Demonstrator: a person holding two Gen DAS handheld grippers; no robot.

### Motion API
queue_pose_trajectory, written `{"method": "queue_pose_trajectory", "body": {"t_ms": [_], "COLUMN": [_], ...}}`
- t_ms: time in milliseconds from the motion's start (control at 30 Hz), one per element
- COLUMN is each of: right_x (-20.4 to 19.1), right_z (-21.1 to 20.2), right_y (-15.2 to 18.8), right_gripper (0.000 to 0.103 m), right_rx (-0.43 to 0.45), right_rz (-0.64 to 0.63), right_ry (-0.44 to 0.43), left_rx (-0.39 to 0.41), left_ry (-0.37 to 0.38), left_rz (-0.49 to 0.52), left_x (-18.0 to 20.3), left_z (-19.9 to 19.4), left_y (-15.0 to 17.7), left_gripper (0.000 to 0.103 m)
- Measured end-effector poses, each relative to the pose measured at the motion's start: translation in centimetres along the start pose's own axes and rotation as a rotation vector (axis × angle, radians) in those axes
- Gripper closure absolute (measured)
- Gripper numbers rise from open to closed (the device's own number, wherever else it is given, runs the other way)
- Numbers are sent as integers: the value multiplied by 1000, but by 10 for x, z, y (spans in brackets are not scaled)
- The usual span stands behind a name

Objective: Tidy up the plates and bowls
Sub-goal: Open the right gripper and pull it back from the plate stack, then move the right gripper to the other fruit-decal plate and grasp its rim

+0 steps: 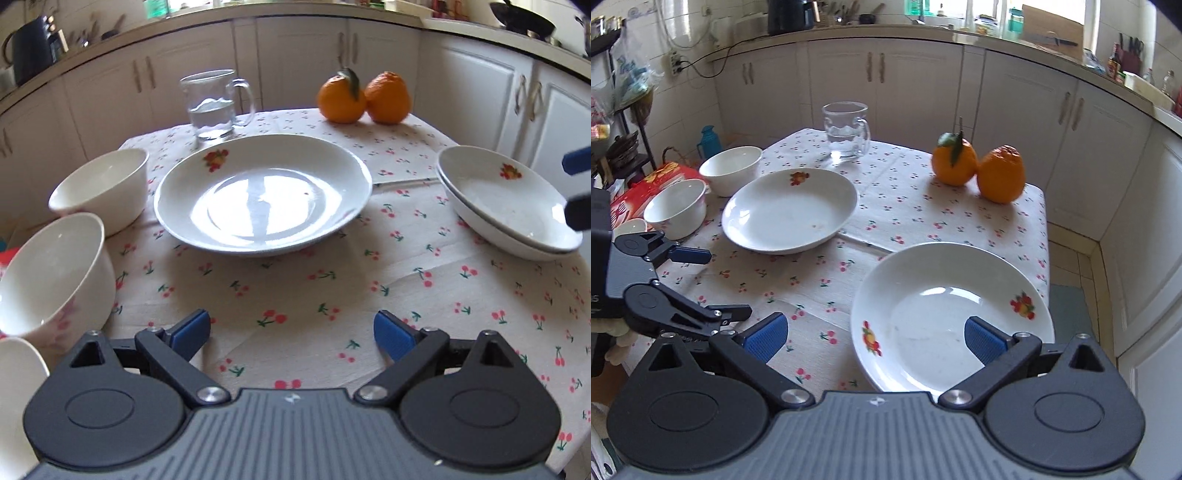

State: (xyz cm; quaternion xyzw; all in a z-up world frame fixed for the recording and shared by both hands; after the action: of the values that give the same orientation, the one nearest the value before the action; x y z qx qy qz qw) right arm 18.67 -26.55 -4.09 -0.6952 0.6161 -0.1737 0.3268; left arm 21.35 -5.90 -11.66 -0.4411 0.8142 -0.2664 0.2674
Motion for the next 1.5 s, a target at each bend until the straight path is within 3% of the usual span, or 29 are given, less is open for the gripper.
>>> {"method": "queue_pose_trajectory", "body": {"t_ms": [167,567,933,1267,1500], "right_x": [-13,-34,-53,-62,-68], "right_z": [11,56,128,195,219], "right_y": [-3,-37,-89,-105,-112], "right_gripper": [0,0,0,0,9], "right_rx": [-21,-91,-203,-325,-359], "right_rz": [-25,-95,-177,-197,-208], "right_ry": [-23,-120,-233,-291,-344], "left_rx": [10,44,41,48,57], "left_ry": [2,-19,-33,-52,-49], "left_rz": [-27,-48,-63,-80,-73], "left_x": [-3,-13,-19,-21,-22], "left_z": [7,25,35,37,38], "left_y": [-1,-13,-22,-24,-25], "left_gripper": [1,0,0,0,0]}}
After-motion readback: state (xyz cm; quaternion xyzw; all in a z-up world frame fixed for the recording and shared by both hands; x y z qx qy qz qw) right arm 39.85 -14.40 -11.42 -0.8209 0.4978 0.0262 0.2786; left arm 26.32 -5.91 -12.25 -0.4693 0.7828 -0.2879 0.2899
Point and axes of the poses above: each gripper's, at about its wrist camera, not at the fingertips, and z roughly the way its jaws point, x to its right, y to its underside, the point moved 6 cm from there along z, roughly the way its jaws point, and after that the axes turned 13 degrees about z, right-handed, at the moved point
